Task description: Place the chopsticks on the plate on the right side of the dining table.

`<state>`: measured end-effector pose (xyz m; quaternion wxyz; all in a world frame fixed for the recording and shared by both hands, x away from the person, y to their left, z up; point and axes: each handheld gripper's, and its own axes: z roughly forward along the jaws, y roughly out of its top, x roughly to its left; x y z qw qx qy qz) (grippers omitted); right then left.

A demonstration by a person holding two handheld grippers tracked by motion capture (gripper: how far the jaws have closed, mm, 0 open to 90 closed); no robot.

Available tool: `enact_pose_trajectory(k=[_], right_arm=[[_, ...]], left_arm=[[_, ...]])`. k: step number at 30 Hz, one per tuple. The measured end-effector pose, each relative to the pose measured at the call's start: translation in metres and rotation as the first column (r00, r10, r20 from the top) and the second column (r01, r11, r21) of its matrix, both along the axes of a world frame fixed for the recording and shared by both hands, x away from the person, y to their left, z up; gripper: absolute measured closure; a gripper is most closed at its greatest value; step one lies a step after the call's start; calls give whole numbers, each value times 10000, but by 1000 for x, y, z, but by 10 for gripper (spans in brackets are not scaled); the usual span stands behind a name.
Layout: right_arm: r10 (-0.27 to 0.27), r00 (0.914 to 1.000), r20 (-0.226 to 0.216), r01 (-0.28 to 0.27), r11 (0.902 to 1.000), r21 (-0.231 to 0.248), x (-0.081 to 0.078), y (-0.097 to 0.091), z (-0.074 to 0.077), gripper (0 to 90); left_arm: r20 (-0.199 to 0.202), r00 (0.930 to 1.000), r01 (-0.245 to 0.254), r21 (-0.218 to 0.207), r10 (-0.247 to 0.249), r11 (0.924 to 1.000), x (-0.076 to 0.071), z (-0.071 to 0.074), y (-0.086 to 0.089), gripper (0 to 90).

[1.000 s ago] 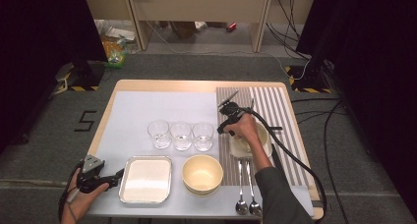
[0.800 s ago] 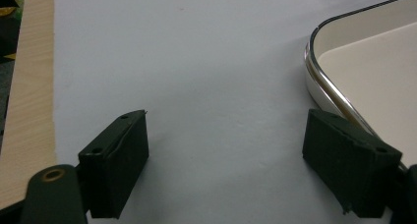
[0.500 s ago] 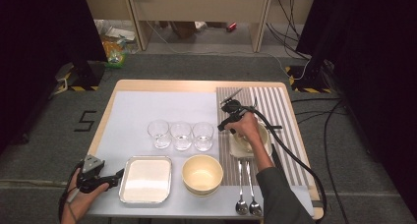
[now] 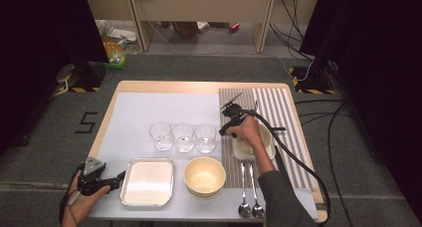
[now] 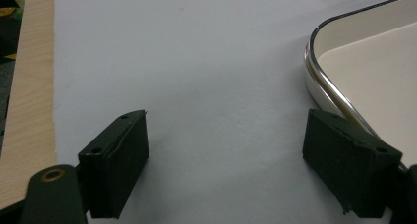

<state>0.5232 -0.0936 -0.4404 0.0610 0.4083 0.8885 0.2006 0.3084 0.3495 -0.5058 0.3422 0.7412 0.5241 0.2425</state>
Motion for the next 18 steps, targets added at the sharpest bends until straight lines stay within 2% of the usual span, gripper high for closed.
enact_pose_trajectory(k=[8, 11, 14, 18], right_arm=[[-2, 9999, -108, 2, 10000, -14, -2, 0, 0, 377], [-27, 10000, 69, 26, 9999, 97, -1, -2, 4, 373], [-228, 9993, 281, 213, 9984, 528, 0, -8, 14, 373], [-625, 9963, 596, 577, 9953, 780, 1, -27, 33, 372]], left_arm=[[-5, 10000, 15, 18, -15, 10000, 0, 0, 0, 167], [2, 10000, -2, -2, 2, 10000, 0, 0, 0, 167], [-1, 10000, -1, -5, 1, 10000, 0, 0, 0, 167], [-5, 10000, -1, -1, 1, 10000, 0, 0, 0, 167]])
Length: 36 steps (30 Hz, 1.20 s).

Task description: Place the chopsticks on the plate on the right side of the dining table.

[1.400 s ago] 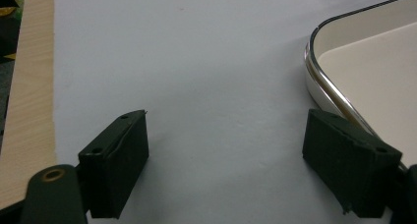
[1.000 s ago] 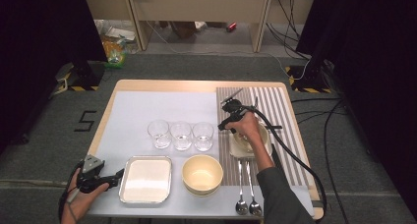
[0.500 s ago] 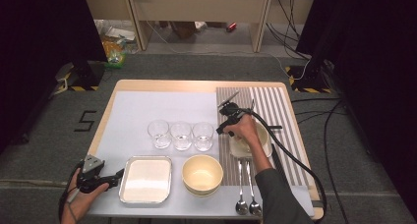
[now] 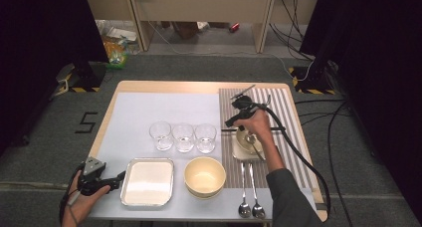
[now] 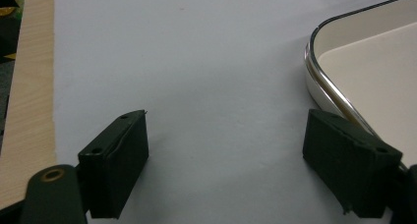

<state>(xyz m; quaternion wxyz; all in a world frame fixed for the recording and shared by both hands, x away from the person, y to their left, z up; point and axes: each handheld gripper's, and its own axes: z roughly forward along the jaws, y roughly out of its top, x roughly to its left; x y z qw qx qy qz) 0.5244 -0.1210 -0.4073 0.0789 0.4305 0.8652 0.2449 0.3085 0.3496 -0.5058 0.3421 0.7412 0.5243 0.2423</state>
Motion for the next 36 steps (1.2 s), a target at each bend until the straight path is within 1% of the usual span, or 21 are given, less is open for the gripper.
enact_pose_trajectory(k=[2, 5, 9, 12, 14, 16, 21, 23, 26, 29, 32, 36], right_arm=[[-268, 9996, 100, 267, 9996, 47, 0, -12, 8, 371], [-611, 9980, 171, 609, 9980, 160, -2, -32, 14, 370], [-898, 9957, 207, 893, 9957, 230, -4, -48, 15, 370], [-1142, 9932, 214, 1133, 9928, 380, -5, -59, 16, 370], [-1423, 9895, 242, 1412, 9890, 434, -6, -68, 18, 370], [-1540, 9877, 282, 1528, 9874, 413, -6, -74, 18, 370], [-1977, 9799, 254, 1964, 9794, 472, -9, -92, 16, 370], [-2031, 9787, 283, 2017, 9784, 451, -10, -97, 15, 370], [-2178, 9757, 222, 2164, 9748, 547, -11, -103, 14, 370], [-2175, 9757, 267, 2154, 9743, 654, -14, -107, 14, 371], [-2226, 9746, 226, 2204, 9725, 751, -16, -107, 15, 371], [-2113, 9769, 326, 2081, 9747, 815, -20, -105, 16, 373]], left_arm=[[-12, 10000, 3, -2, -3, 10000, 0, 0, 0, 166], [-19, 10000, -9, -3, 9, 10000, 0, 0, 0, 165], [-11, 10000, -14, 1, 14, 10000, 0, 0, 0, 165], [-13, 10000, -24, -8, 24, 10000, 0, 0, 0, 165], [-18, 10000, -26, -12, 26, 10000, 0, 0, 0, 164], [-16, 10000, -22, 0, 22, 10000, 0, 0, 0, 164], [-7, 10000, -15, 11, 15, 10000, 0, 0, 0, 164], [-4, 10000, -18, 10, 18, 10000, 0, 0, 0, 164], [-4, 10000, -14, 13, 14, 10000, 0, 0, 0, 164], [-11, 10000, -17, 9, 17, 10000, 0, 0, 0, 164], [-8, 10000, -19, 9, 19, 10000, 0, 0, 0, 163], [-7, 10000, -12, 14, 12, 10000, 0, 0, 0, 163]])
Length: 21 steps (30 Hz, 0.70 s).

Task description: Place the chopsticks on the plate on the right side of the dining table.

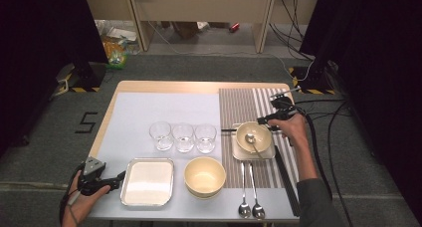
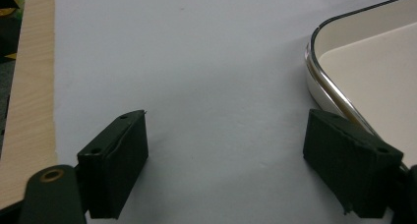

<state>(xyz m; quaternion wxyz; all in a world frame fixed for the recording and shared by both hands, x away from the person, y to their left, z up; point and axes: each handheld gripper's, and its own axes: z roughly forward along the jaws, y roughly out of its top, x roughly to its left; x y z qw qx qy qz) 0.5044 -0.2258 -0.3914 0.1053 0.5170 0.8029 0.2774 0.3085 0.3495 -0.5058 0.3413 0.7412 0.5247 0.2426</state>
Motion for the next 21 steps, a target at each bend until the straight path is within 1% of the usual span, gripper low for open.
enact_pose_trajectory(k=[4, 11, 17, 21], right_arm=[[116, 9999, 75, -116, 9999, 37, -4, 4, 0, 375], [436, 9987, 267, -444, 9986, 287, -14, 14, 2, 379], [761, 9962, 422, -776, 9964, 352, -23, 23, 3, 383], [876, 9949, 503, -893, 9954, 343, -26, 29, 3, 385]], left_arm=[[-1, 10000, 1, 0, -1, 10000, 0, 0, 0, 163], [2, 10000, -1, 2, 1, 10000, 0, 0, 0, 163], [-7, 10000, -3, 1, 3, 10000, 0, 0, 0, 162], [-12, 10000, -16, 6, 16, 10000, 0, 0, 0, 161]])
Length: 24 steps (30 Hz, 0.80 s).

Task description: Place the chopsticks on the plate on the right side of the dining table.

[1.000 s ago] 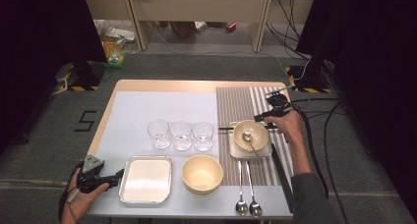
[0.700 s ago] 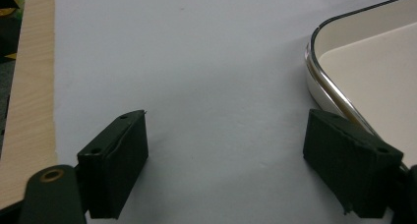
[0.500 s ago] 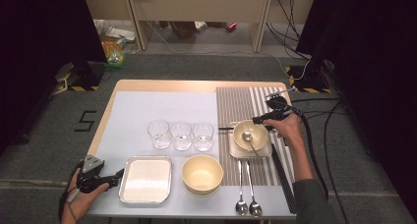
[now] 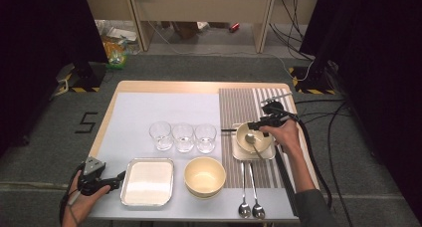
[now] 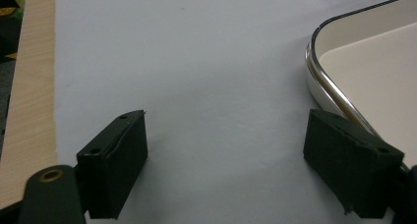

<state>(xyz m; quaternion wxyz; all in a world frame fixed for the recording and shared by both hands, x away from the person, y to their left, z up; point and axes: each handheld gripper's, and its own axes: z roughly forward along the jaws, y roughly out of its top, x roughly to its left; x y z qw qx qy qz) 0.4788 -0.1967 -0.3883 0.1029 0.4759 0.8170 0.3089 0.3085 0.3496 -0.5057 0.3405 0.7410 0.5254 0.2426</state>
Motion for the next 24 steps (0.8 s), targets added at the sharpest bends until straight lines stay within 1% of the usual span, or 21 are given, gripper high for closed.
enact_pose_trajectory(k=[5, 9, 10, 13, 17, 19, 24], right_arm=[[129, 9998, 146, -129, 9999, -10, -3, 9, 2, 390], [276, 9993, 249, -279, 9996, 89, -6, 17, 4, 394], [326, 9989, 343, -329, 9994, 77, -6, 19, 4, 396], [350, 9989, 323, -353, 9993, 94, -8, 24, 3, 397], [508, 9979, 411, -510, 9987, 38, -10, 29, 1, 397], [487, 9979, 425, -491, 9988, 78, -10, 31, 1, 396], [680, 9964, 511, -685, 9976, 75, -12, 40, 2, 398]], left_arm=[[-3, 10000, -3, -8, 3, 10000, 0, 0, 0, 161], [-11, 10000, 34, 57, -34, 10000, 0, 0, 0, 161], [-10, 10000, 33, 65, -33, 10000, 0, 0, 0, 161], [5, 10000, 11, 25, -11, 10000, 0, 0, 0, 161], [-2, 10000, -2, 7, 2, 10000, 0, 0, 0, 160], [1, 10000, -5, 8, 5, 10000, 0, 0, 0, 159], [-29, 10000, -15, -12, 15, 10000, 0, 0, 0, 157]])
